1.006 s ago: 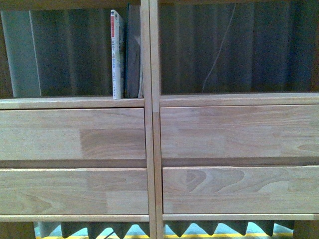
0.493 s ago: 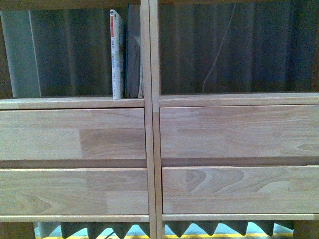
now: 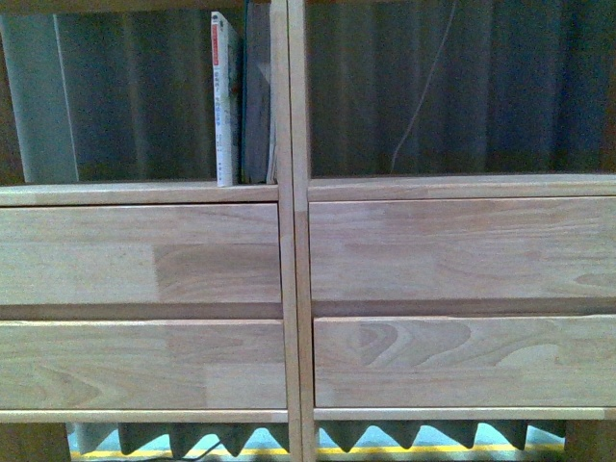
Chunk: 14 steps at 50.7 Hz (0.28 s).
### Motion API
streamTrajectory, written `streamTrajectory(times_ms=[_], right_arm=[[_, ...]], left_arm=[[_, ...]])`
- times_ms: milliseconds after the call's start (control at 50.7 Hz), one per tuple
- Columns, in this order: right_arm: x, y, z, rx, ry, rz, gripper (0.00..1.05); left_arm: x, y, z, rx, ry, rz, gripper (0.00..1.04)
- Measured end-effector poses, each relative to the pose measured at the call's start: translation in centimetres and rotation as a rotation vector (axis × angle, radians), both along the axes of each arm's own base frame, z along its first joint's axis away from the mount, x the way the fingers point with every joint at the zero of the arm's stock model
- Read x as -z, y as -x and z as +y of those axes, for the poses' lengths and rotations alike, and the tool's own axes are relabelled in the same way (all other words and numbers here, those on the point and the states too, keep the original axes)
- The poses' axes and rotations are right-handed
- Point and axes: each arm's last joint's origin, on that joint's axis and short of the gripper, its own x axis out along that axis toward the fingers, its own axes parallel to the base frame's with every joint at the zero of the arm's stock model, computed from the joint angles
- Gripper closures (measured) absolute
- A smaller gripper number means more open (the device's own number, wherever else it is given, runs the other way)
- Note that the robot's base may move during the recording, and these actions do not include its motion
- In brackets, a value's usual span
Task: Organize books on shelf
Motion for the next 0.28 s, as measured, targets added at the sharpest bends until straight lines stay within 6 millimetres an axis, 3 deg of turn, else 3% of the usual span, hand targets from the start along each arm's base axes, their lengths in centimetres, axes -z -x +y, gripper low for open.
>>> streamTrajectory(times_ms=[138, 276], right_arm=[[0.0, 0.0, 0.0, 0.0, 0.0, 0.0, 0.06], [0.0, 0.0, 0.0, 0.0, 0.0, 0.0, 0.07]], left_arm=[[0.0, 0.0, 0.0, 0.0, 0.0, 0.0, 0.07], [0.0, 0.0, 0.0, 0.0, -0.001, 0.0, 0.07]])
